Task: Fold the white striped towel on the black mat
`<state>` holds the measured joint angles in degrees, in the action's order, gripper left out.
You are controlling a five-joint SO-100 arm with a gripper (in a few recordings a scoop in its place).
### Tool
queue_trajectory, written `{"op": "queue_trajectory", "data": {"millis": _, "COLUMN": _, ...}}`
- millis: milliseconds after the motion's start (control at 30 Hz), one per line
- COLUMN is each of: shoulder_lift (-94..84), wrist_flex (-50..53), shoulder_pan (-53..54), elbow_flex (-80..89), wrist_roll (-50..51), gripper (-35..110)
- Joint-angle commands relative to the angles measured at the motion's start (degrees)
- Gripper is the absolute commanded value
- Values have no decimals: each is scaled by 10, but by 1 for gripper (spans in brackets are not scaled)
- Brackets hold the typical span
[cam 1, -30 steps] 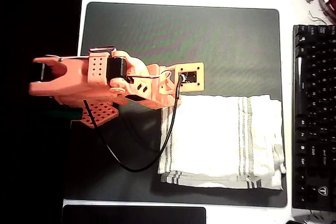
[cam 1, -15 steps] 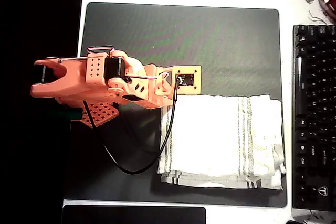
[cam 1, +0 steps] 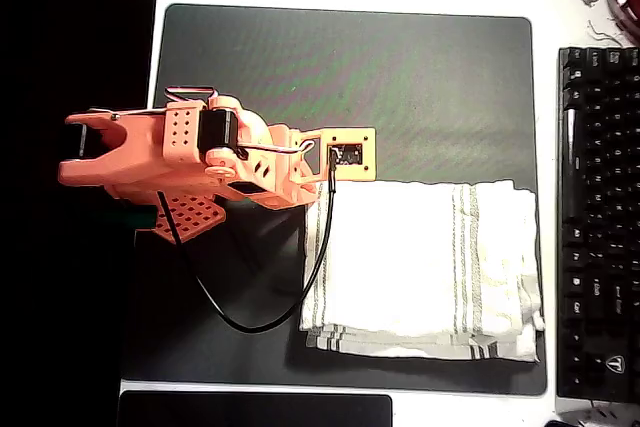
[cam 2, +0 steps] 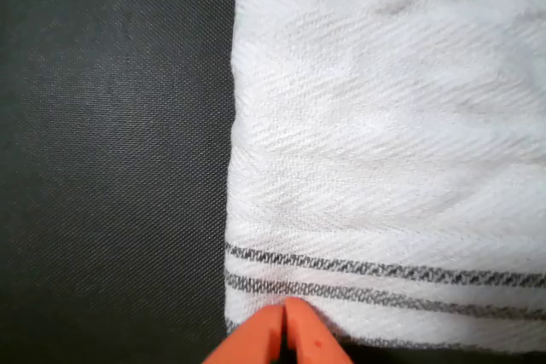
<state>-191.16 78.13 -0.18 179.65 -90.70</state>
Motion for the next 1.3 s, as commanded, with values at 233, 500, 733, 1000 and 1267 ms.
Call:
{"op": "queue_trajectory", "data": {"millis": 233, "shoulder_lift": -13, "wrist_flex": 15, "shoulder_pan": -9, "elbow_flex": 12, "wrist_roll": 20, "gripper": 0}}
{"op": "queue_trajectory", "data": {"millis": 500, "shoulder_lift": -13, "wrist_flex": 15, "shoulder_pan": -10, "elbow_flex": 12, "wrist_roll": 20, "gripper": 0}}
{"op": "queue_trajectory", "data": {"millis": 733, "shoulder_lift": -13, "wrist_flex": 15, "shoulder_pan": -10, "elbow_flex": 12, "wrist_roll": 20, "gripper": 0}}
{"op": "queue_trajectory", "data": {"millis": 1000, "shoulder_lift": -13, "wrist_flex": 15, "shoulder_pan": -10, "elbow_flex": 12, "wrist_roll": 20, "gripper": 0}}
{"op": "queue_trajectory", "data": {"millis": 1267, "shoulder_lift": -13, "wrist_flex": 15, "shoulder_pan": -10, "elbow_flex": 12, "wrist_roll": 20, "gripper": 0}}
